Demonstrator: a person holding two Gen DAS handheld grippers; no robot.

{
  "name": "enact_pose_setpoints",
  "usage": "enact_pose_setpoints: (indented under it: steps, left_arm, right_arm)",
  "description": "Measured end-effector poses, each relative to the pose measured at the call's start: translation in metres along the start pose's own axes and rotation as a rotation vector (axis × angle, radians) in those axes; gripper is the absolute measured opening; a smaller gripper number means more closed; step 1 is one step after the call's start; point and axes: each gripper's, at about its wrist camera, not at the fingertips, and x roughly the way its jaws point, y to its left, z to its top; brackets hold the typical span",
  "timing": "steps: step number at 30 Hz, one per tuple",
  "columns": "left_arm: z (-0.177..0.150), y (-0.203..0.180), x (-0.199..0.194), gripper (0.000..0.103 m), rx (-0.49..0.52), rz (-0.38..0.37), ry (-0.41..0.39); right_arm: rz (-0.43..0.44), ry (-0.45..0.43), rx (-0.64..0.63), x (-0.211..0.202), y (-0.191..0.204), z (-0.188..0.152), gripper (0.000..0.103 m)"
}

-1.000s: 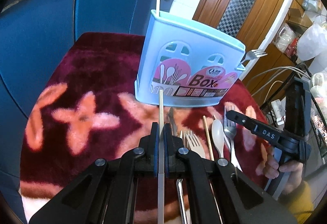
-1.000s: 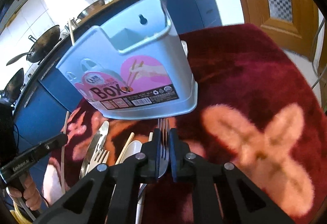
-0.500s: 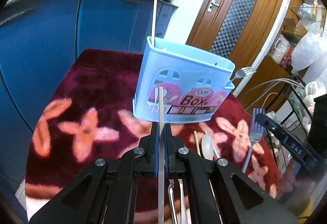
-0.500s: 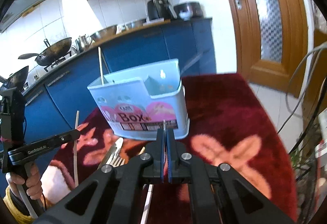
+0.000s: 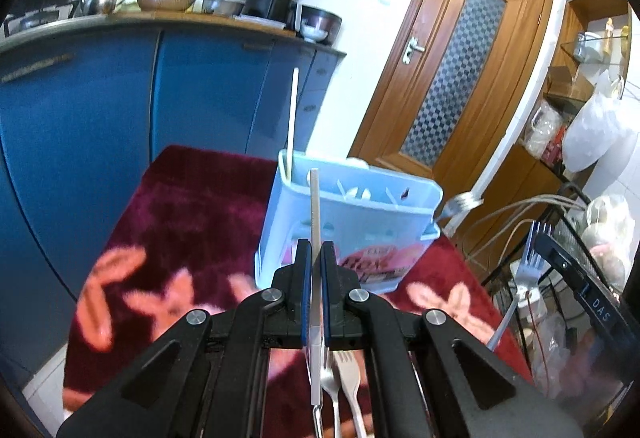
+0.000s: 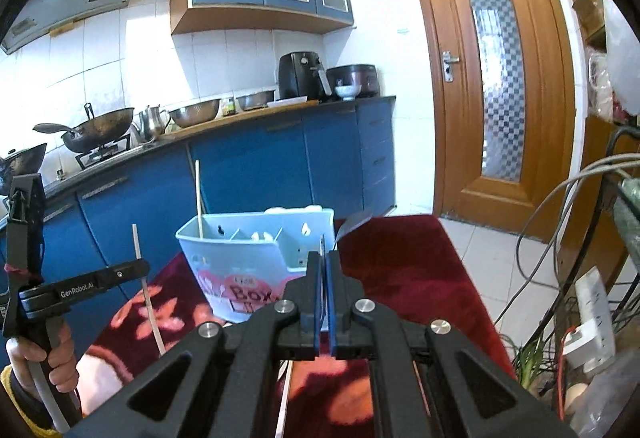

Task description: Organize utensils

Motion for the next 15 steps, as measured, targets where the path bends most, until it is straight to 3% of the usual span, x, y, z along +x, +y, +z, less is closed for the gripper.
enact_pose_setpoints:
  steps: [15]
  left_arm:
    - [0.075,-0.025,-0.016,0.002,0.064,0.056,-0.222]
  right_arm:
    - [-0.075,-0.083,-0.069,-0.002,0.009,0.047,0.004]
